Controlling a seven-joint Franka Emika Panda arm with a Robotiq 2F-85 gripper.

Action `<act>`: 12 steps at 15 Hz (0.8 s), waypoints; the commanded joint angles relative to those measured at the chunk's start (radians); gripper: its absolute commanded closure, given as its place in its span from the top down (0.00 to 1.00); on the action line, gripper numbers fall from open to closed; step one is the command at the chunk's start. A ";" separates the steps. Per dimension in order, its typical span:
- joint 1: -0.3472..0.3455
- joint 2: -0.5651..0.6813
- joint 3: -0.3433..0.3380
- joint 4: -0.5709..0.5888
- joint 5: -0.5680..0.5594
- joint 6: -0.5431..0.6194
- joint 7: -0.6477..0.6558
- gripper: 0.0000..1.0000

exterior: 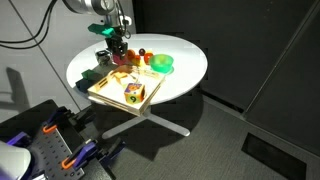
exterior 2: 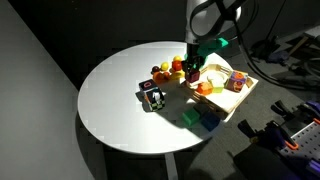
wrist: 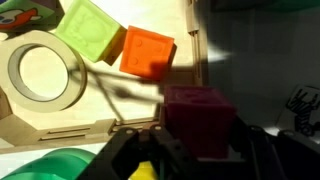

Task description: Pick up the pink block and put it in the tray

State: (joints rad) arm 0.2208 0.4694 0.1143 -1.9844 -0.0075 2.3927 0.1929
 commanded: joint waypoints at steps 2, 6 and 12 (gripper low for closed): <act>-0.044 -0.043 -0.026 -0.033 0.018 -0.018 -0.003 0.29; -0.070 -0.044 -0.055 -0.035 0.014 -0.014 0.004 0.29; -0.105 -0.067 -0.094 -0.061 0.014 0.012 0.016 0.29</act>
State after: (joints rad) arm 0.1318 0.4579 0.0311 -1.9961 -0.0073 2.3938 0.1955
